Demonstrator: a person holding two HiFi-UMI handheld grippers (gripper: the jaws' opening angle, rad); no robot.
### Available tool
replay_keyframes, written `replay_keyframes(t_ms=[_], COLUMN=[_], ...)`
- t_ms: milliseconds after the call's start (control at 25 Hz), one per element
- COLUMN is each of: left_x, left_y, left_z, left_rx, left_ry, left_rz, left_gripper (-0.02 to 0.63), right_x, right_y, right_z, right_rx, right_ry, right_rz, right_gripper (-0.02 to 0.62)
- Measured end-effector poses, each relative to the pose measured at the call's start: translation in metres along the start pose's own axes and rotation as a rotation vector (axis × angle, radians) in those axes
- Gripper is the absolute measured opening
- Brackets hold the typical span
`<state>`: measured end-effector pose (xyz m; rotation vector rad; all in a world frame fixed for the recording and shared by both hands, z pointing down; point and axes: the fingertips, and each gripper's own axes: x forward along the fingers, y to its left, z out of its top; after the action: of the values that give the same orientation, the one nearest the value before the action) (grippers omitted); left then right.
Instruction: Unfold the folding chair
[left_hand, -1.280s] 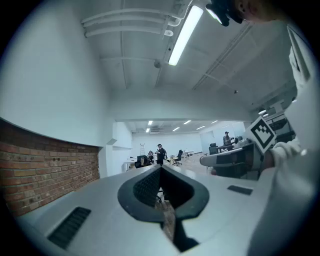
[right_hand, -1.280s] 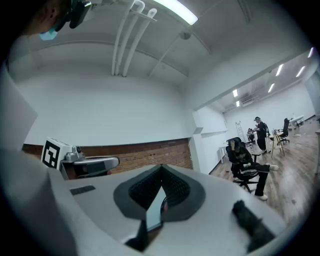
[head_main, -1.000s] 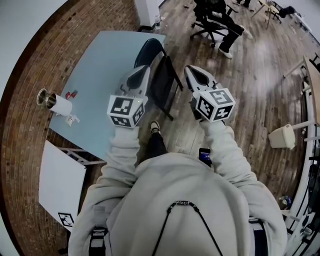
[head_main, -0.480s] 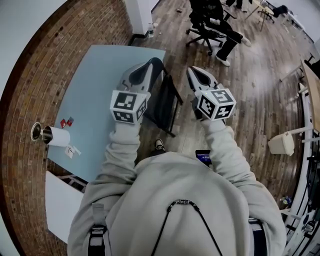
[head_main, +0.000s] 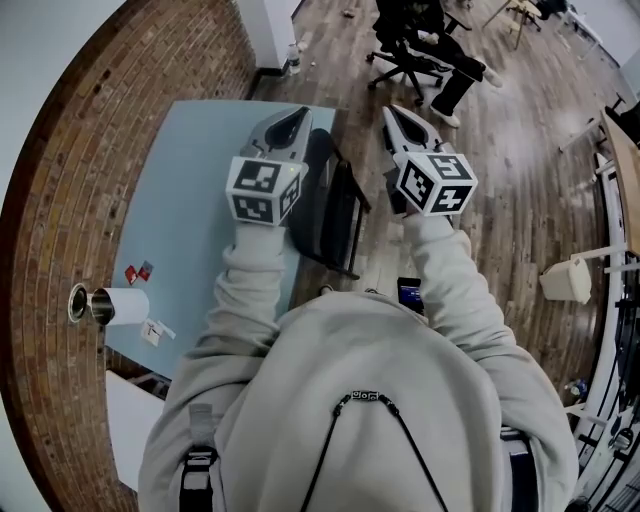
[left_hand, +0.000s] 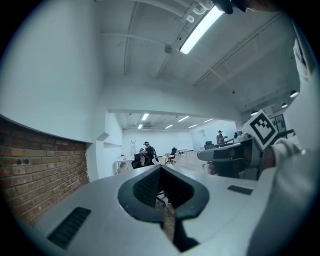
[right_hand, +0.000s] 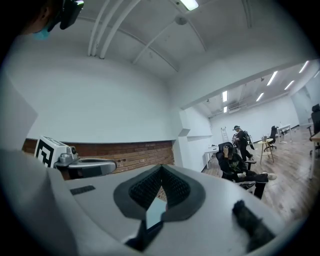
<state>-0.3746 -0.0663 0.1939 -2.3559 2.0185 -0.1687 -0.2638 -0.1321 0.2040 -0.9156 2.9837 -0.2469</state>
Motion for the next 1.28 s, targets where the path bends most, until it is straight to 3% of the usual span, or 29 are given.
replay_keyframes(t_ms=[400, 560, 720, 800, 920, 1000, 1120, 1280], left_x=[0.024, 0.038, 0.05, 0.055, 0.062, 0.06, 0.047, 0.044], left_y=[0.017, 0.024, 0.031, 0.034, 0.044, 0.049, 0.043, 0.042], left_z=[-0.014, -0.04, -0.087, -0.121, -0.19, -0.24, -0.309, -0.371], left_rx=[-0.032, -0.058, -0.076, -0.093, -0.13, -0.174, -0.262, -0.333], left_ry=[0.045, 0.111, 0.234, 0.331, 0.514, 0.616, 0.754, 0.866], left_rz=[0.002, -0.006, -0.009, -0.012, 0.015, 0.023, -0.006, -0.045], left_gripper=[0.005, 0.005, 0.006, 0.045, 0.242, 0.317, 0.357, 0.371], right_x=[0.038, 0.054, 0.072, 0.081, 0.095, 0.1, 0.088, 0.082], right_y=[-0.009, -0.022, -0.034, -0.039, -0.054, -0.063, -0.058, -0.047], right_z=[-0.014, -0.03, -0.073, -0.106, -0.18, -0.248, -0.354, -0.449], right_rx=[0.024, 0.046, 0.085, 0.113, 0.132, 0.188, 0.298, 0.388], right_ry=[0.053, 0.084, 0.173, 0.243, 0.401, 0.526, 0.72, 0.899], right_rz=[0.038, 0.029, 0.022, 0.027, 0.002, -0.035, -0.071, -0.109], right_gripper=[0.005, 0.006, 0.013, 0.075, 0.182, 0.233, 0.265, 0.278])
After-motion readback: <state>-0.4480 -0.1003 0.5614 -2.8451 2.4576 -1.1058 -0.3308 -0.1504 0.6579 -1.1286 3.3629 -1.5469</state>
